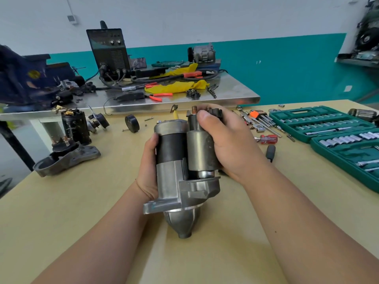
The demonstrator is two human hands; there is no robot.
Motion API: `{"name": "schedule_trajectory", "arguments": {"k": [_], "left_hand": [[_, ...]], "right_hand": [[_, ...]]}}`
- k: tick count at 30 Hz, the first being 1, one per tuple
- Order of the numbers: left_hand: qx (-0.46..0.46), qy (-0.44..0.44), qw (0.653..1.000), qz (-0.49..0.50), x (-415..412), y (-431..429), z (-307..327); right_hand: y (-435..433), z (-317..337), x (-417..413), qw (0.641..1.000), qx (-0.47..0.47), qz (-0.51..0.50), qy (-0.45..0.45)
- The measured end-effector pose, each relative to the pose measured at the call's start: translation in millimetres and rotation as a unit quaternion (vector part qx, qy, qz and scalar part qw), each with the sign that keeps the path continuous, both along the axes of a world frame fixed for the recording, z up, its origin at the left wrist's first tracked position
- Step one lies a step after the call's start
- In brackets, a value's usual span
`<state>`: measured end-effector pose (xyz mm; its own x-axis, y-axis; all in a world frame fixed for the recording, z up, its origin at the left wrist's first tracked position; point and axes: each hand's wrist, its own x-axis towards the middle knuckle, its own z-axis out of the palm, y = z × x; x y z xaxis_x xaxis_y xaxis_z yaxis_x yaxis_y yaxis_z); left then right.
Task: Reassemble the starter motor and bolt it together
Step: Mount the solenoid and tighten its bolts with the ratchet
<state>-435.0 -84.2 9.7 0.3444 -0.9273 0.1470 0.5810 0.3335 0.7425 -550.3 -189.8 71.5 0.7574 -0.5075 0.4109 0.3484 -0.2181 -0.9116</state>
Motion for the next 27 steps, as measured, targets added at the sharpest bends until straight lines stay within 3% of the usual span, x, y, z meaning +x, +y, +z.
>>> {"name": "schedule_trajectory", "arguments": {"k": [10, 14, 18, 23, 27], "left_hand": [[0.016, -0.043, 0.996, 0.076, -4.9, 8.1, 8.3], [0.021, -0.085, 0.986, 0.144, -10.7, 15.6, 13.0], [0.034, -0.163, 0.957, 0.238, -19.4, 18.0, 17.8], [-0.007, -0.299, 0.898, 0.323, -24.7, 20.8, 20.2], [-0.027, -0.349, 0.881, 0.32, -27.6, 20.2, 22.8]], "right_hand": [[-1.9, -5.1, -7.7, 0.994, -0.049, 0.026, -0.09], [-11.8, -3.6, -12.8, 0.992, -0.11, 0.01, -0.056], [-12.3, -0.2, -15.2, 0.985, -0.167, -0.038, 0.031], [-10.9, -5.1, -13.9, 0.993, -0.072, -0.058, 0.075], [-9.7, -12.2, -16.9, 0.995, -0.094, -0.043, 0.011]]}}
